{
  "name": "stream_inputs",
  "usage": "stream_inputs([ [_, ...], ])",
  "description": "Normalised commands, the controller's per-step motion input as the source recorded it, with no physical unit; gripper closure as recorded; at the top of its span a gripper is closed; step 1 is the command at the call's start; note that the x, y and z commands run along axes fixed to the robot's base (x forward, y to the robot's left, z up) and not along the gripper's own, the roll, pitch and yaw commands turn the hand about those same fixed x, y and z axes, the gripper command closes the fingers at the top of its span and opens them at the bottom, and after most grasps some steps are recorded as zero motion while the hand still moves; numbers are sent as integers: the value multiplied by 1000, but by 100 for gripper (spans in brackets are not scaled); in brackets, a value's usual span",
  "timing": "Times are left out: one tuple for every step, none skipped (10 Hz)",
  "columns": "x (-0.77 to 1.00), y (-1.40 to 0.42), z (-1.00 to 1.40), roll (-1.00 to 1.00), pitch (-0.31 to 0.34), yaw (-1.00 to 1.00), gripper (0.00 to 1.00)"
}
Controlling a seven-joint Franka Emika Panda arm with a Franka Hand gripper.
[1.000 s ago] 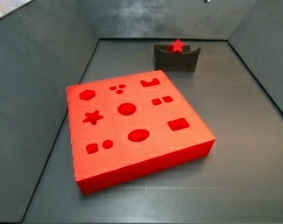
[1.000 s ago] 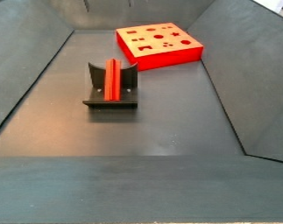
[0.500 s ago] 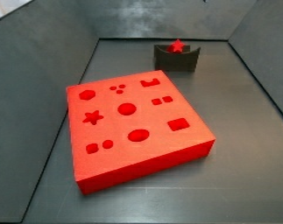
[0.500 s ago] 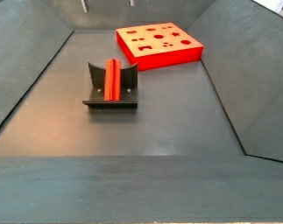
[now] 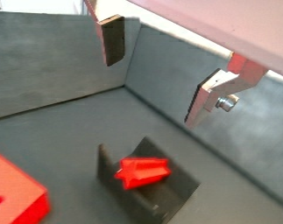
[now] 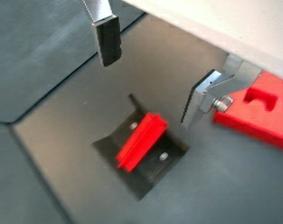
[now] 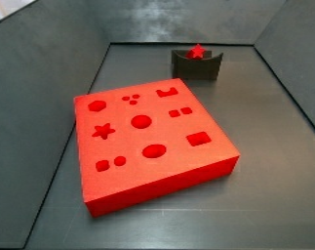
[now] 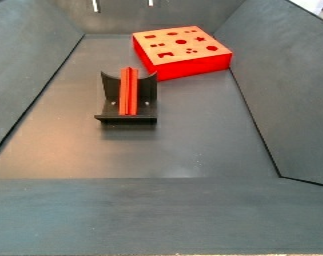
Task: Pick up the star object. Move up. Place the star object on the fixture. Regrasp the star object. Move to above the board. Insert the star object.
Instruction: Regrasp the star object.
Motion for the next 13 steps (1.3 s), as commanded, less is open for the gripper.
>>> stream_inputs([
  [15, -24, -1, 1000, -3, 20, 0],
  [31, -25, -10, 1000, 9, 23, 0],
  [42, -29, -7, 1000, 21, 27, 0],
  [54, -29, -7, 1000, 46, 33, 0],
  [63, -33, -7, 1000, 60, 38, 0],
  [77, -34, -10, 1000, 99, 56, 0],
  [86, -38, -14, 930, 126, 73, 0],
  [87, -42, -14, 675, 131, 95, 0],
  [88, -42, -14, 484, 127, 115, 0],
  [83, -28, -4, 287, 110, 138, 0],
  [77, -25, -5, 232, 93, 148, 0],
  [28, 75, -1000, 224, 33, 67, 0],
  [31, 74, -1000, 211, 15, 73, 0],
])
